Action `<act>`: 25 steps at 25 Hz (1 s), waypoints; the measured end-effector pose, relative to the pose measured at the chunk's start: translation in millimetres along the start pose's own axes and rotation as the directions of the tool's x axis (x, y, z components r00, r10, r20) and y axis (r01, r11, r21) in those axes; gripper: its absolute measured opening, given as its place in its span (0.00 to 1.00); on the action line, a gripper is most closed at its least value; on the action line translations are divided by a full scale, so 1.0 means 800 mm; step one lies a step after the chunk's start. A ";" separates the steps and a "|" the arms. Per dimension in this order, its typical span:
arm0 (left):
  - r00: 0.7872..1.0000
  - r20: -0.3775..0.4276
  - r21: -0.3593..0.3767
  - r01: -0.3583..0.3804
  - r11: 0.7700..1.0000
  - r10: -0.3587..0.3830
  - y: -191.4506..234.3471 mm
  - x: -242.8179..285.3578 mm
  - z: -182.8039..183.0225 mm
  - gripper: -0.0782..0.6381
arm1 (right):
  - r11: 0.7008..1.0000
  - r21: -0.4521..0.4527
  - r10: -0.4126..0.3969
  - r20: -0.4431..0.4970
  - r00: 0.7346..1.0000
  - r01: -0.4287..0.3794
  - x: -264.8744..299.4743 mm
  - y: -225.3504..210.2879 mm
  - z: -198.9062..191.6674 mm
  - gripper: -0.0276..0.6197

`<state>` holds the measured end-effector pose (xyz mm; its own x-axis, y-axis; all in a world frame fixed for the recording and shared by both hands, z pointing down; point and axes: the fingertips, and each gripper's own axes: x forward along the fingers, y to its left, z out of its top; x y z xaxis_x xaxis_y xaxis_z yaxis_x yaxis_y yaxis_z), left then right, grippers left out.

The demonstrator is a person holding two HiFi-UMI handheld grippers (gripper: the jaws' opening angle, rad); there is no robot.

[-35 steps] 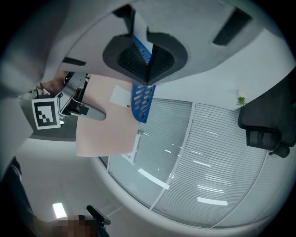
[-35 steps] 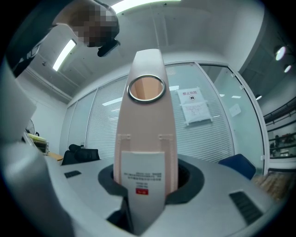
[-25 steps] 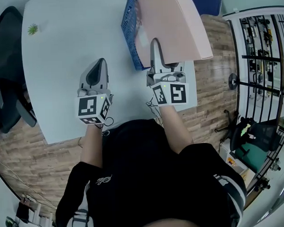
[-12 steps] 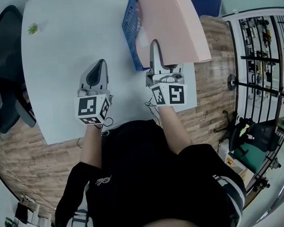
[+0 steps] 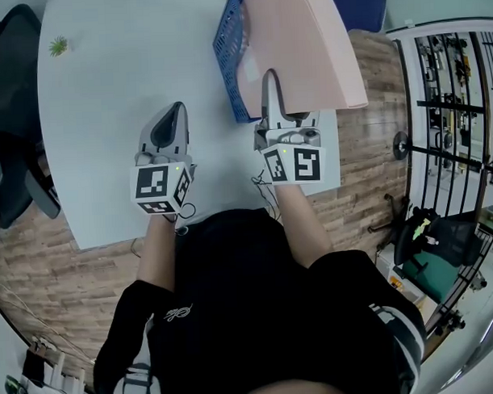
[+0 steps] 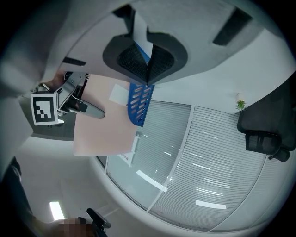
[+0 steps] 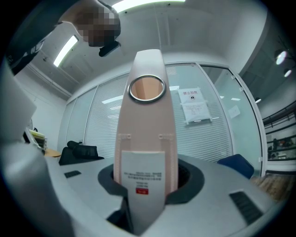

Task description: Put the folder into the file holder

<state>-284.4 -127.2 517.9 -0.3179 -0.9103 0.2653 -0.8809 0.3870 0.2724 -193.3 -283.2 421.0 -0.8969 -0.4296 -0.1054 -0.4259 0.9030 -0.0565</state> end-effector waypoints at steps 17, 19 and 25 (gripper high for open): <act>1.000 -0.015 0.006 0.007 1.000 -0.007 -0.006 0.008 -0.008 0.11 | 1.000 -0.002 0.001 -0.021 1.000 -0.001 -0.002 0.001 -0.014 0.29; 1.000 -0.015 0.005 0.005 1.000 -0.005 -0.005 0.009 -0.008 0.11 | 1.000 0.000 0.002 -0.023 1.000 -0.002 -0.003 0.003 -0.016 0.29; 1.000 -0.017 0.003 0.002 1.000 -0.002 -0.006 0.011 -0.012 0.11 | 1.000 -0.004 0.012 -0.024 1.000 -0.012 -0.004 0.007 -0.020 0.30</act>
<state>-279.5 -135.4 527.5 -0.3098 -0.9084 0.2807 -0.8826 0.3845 0.2705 -194.6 -276.8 436.6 -0.9044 -0.4187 -0.0819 -0.4157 0.9080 -0.0516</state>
